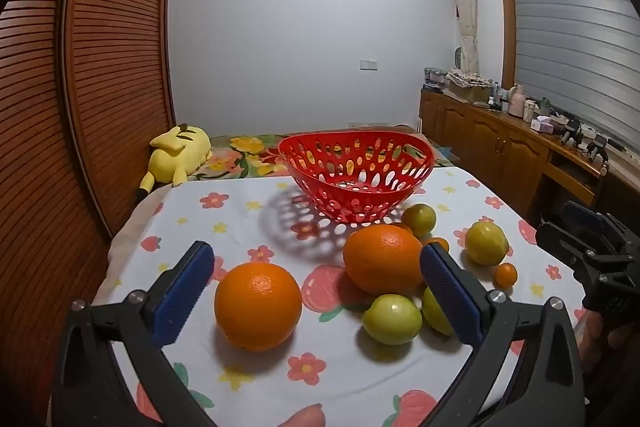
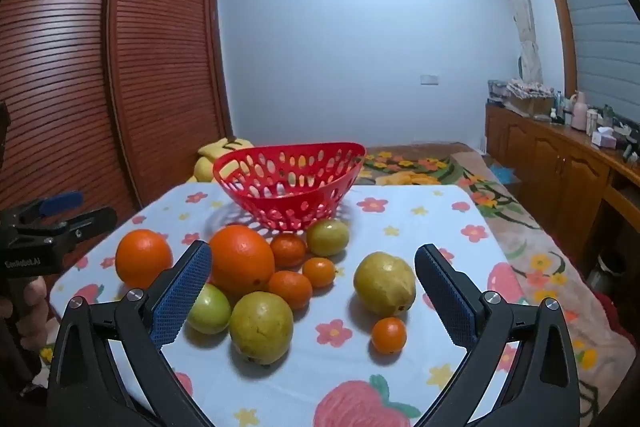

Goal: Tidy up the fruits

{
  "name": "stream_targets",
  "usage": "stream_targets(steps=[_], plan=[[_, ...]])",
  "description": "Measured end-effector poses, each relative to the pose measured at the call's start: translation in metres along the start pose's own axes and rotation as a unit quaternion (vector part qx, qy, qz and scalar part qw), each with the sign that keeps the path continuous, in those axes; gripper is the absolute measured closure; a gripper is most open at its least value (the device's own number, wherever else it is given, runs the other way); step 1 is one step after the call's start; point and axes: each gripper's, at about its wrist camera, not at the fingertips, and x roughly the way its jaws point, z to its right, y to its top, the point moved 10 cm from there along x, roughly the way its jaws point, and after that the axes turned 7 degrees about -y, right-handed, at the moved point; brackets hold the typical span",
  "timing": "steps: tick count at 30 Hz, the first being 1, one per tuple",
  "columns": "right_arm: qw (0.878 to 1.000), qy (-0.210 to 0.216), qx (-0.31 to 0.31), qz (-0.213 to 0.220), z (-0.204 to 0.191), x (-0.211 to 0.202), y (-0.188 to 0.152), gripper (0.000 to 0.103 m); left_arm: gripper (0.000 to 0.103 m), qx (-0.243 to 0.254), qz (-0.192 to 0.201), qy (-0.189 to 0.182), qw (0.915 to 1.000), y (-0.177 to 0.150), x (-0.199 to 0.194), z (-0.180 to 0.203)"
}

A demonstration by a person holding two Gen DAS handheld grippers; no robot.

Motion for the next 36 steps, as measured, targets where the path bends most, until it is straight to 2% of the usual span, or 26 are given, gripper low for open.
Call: stream_targets(steps=[4, 9, 36], plan=[[1.0, 0.001, 0.007, 0.01, -0.0036, -0.0036, 0.0029, 0.0, 0.0, -0.001, 0.004, 0.0, 1.0, 0.0006, -0.0008, 0.0006], [1.0, 0.006, 0.016, 0.001, -0.0034, -0.0036, 0.0034, 0.0, 0.0, -0.002, 0.006, -0.001, 1.0, 0.0053, -0.0061, -0.002], [1.0, -0.004, 0.009, 0.009, -0.0088, -0.0063, 0.0044, 0.0, 0.0, -0.004, 0.01, -0.001, 0.9999, 0.0052, -0.0066, -0.0016]])
